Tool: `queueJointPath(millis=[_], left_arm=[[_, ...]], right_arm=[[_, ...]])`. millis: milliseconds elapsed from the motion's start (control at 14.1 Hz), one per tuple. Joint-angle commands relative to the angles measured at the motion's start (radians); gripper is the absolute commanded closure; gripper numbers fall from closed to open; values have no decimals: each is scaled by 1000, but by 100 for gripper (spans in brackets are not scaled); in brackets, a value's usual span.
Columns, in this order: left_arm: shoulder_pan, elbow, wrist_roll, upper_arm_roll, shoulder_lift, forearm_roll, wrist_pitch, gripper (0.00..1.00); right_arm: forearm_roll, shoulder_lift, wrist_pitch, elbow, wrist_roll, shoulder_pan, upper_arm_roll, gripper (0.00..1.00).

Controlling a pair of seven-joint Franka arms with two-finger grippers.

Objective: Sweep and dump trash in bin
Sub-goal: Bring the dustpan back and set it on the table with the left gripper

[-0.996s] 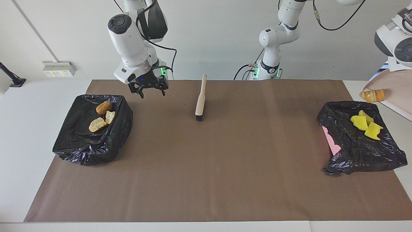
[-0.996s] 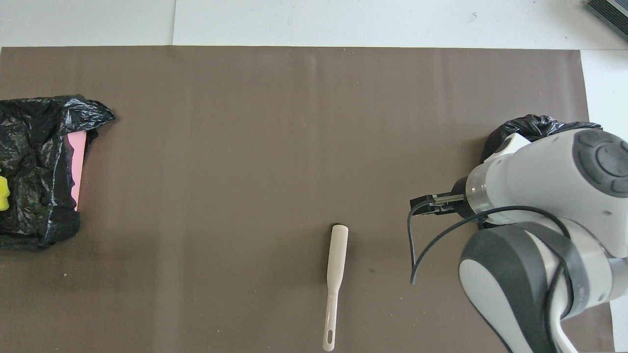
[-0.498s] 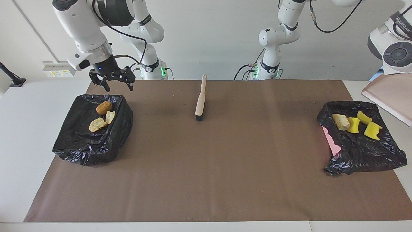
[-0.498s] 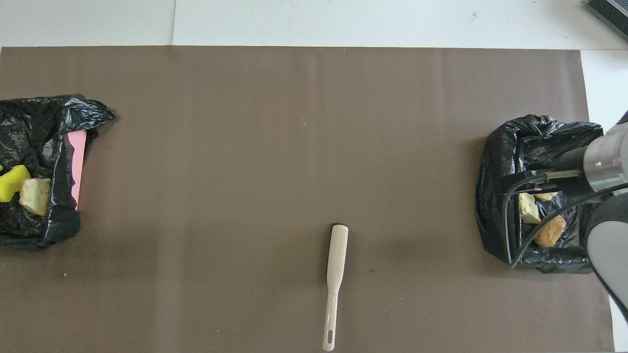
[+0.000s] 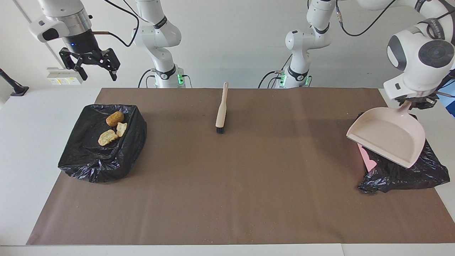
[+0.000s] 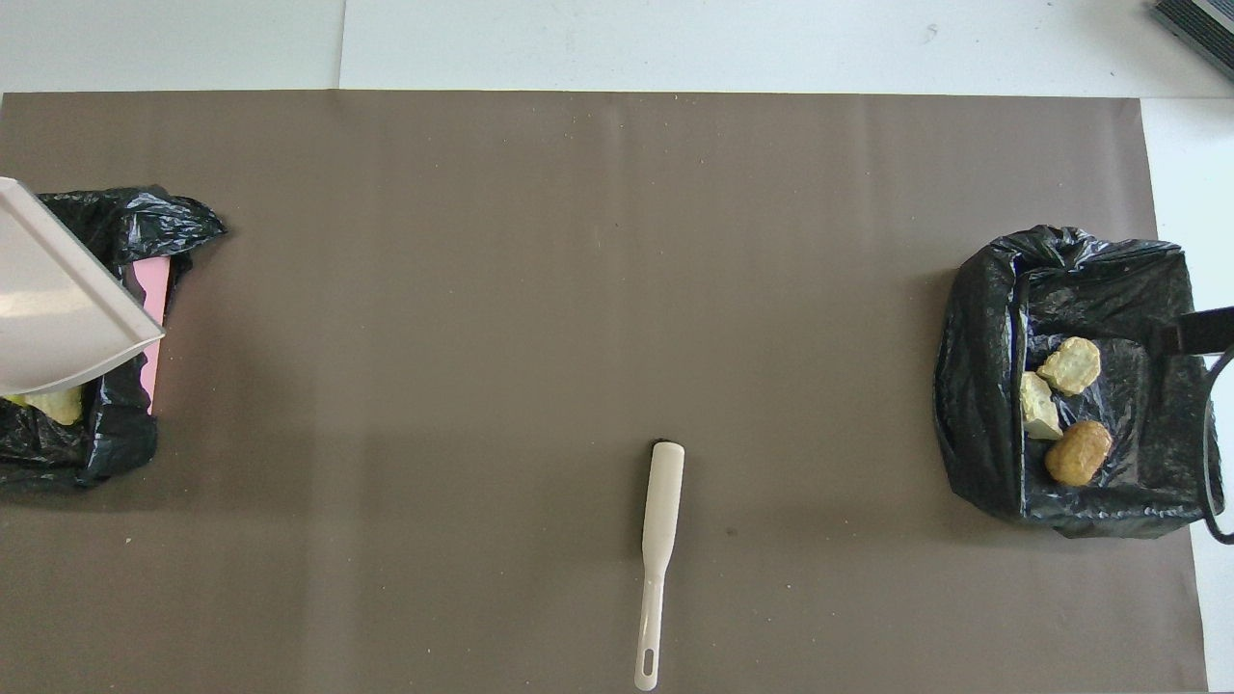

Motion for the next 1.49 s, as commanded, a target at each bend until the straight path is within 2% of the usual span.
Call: queueJointPath(millis=[0,142,285,569,712,783,925,1068,1281,1423], left_arm=[[-114,-21,-184,15,10,-91,-4,100],[-214,3,-346,17,97,-146,3,100],[-283,38,-497,17,151,-246,42,100],[-418,276,-747,17,323,-353,35,100],[-475,373,-827,17,374,-405,32,100],[-504,396,-888,17,400,-409,60,100],[-541,523,-994,11,486,-424,75,100],[-573,568,-1092,-1,544,-447,98,100],[-647,659,-1177,2,679,-446,143,100],[-648,677,-1240,-21,692,-452,181,100]], right_arm=[[-7,18,-15,28,-25,-43,47,0],[-6,13,-24,26,-24,-57,64,0],[4,12,-61,28,-22,-48,64,0],[-9,-25,-54,-24,-18,-41,68,0],[-18,-34,-49,-41,-19,-42,68,0],[-18,-34,-31,-44,-21,-42,68,0],[-16,-33,-23,-43,-21,-42,68,0],[-16,-30,-14,-40,-21,-42,68,0],[-9,-34,-23,-44,-19,-41,68,0],[-9,-36,-21,-49,-14,-41,68,0]])
